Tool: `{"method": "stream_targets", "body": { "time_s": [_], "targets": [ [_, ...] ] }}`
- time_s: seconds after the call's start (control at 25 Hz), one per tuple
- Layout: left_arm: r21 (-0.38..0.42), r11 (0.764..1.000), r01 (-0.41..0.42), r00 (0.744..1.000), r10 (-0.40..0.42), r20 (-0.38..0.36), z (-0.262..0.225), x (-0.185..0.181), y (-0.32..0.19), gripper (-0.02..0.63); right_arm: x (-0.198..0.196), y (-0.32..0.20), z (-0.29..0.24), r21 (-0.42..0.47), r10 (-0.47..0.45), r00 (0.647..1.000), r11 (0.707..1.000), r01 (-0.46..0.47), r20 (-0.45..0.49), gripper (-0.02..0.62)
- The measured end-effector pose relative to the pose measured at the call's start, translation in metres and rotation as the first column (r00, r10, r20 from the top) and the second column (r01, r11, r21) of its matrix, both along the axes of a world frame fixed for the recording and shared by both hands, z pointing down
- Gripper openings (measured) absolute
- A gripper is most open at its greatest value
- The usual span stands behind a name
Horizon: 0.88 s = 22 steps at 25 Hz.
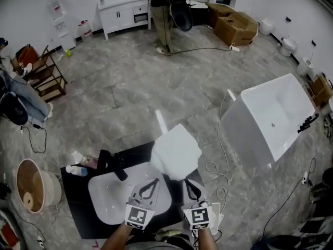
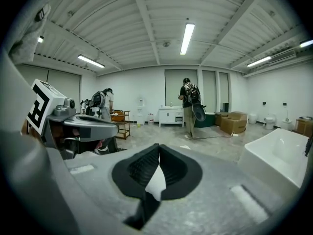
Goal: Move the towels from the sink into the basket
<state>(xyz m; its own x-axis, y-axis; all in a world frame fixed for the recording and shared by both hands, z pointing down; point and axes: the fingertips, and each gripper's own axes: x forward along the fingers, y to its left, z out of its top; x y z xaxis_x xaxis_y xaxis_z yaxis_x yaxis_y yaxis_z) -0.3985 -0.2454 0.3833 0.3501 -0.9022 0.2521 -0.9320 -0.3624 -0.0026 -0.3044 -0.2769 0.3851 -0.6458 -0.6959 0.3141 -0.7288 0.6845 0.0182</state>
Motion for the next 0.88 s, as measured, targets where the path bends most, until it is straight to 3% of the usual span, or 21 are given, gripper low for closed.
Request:
{"method": "stream_targets", "body": {
  "time_s": [0.16,0.28,0.52,0.68,0.88],
  "targets": [
    [-0.017,1.0,0.012,1.0,-0.012,0.001,0.02,-0.007,-0.022,0.008,-0.015,-0.025,0.029,-0.045,-0.036,0.999,0.998,0.035,-0.023,0.002],
    [-0.037,0.999,0.037,0.999,-0.037,-0.004,0.035,-0.018,-0.03,0.009,-0.027,-0.037,0.056,-0.106,-0.065,0.997,0.993,0.061,-0.042,0.053],
    [-0.074,0.995,0.073,0.997,-0.074,-0.001,0.06,-0.034,-0.038,0.009,-0.055,-0.048,0.109,-0.23,-0.179,0.977,0.962,0.15,-0.112,0.329],
    [-0.096,0.991,0.093,0.996,-0.093,0.0,0.071,-0.043,-0.036,0.008,-0.066,-0.053,0.14,-0.263,-0.202,0.96,0.954,0.147,-0.196,0.435],
    [-0.12,0.987,0.109,0.994,-0.11,-0.009,0.079,-0.052,-0.039,0.009,-0.075,-0.065,0.166,-0.316,-0.226,0.939,0.938,0.139,-0.258,0.488]
  ]
}}
